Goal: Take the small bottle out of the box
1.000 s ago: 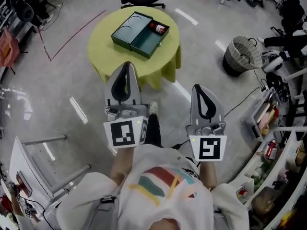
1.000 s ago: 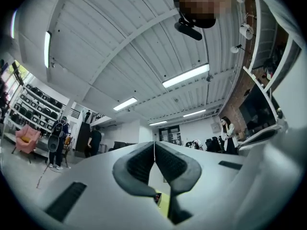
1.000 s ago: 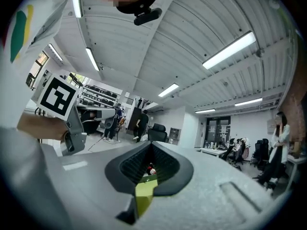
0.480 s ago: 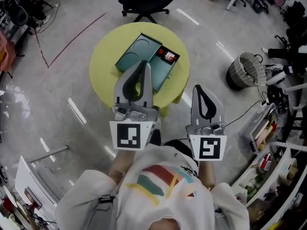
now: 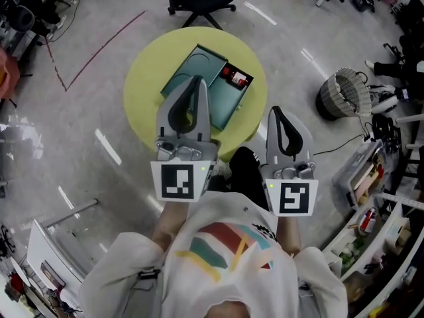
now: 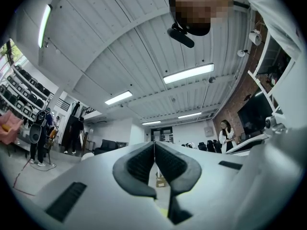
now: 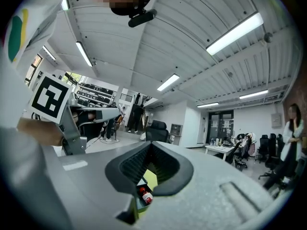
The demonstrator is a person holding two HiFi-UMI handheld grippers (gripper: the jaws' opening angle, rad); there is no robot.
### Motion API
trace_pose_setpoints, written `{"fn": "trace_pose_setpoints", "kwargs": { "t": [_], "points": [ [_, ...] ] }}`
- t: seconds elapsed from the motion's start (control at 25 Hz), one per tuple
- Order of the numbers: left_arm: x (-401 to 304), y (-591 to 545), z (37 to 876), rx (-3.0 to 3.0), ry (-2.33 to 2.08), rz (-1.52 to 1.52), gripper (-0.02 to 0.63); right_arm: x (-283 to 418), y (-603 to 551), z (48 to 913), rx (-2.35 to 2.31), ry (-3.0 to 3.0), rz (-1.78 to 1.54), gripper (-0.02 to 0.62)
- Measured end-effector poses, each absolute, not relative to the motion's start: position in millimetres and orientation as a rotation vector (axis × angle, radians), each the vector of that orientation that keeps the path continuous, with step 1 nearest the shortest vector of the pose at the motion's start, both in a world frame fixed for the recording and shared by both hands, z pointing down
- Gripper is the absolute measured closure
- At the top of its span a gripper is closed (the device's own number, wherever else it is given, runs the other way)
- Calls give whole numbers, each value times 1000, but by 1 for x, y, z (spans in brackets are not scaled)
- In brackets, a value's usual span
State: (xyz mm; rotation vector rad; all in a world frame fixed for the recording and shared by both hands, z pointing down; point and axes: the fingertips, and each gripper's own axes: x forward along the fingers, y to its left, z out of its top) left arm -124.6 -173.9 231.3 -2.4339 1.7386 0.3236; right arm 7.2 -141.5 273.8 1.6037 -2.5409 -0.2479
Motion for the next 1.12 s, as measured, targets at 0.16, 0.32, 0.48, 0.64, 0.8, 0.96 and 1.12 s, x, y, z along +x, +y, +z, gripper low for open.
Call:
{"fn": "trace_pose_setpoints", "kwargs": {
  "t": [0.16, 0.32, 0.48, 0.64, 0.8, 0.96, 1.12],
  "points": [
    [-125, -182, 233, -2431, 1741, 307, 591, 1, -152, 271, 1584, -2560, -258, 594],
    [-120, -191, 240, -2448, 1753, 274, 589, -1, -162, 270, 1563, -2590, -264, 594],
    [-112, -201, 238, -2427, 1743, 255, 589, 5, -178, 268, 1548, -2604, -289, 594],
    [-115, -215, 240, -2411, 1767, 194, 589, 8, -191, 264, 1535, -2613, -303, 594],
    [-112, -228, 242, -2417, 1766, 155, 589, 12, -202, 266, 1521, -2616, -300, 594],
    [-99, -243, 245, -2420, 1682, 41, 589, 15, -214, 269, 1508, -2611, -286, 594],
    [-92, -260, 256, -2433, 1582, -126, 589, 18, -222, 273, 1483, -2604, -276, 594]
  ]
}}
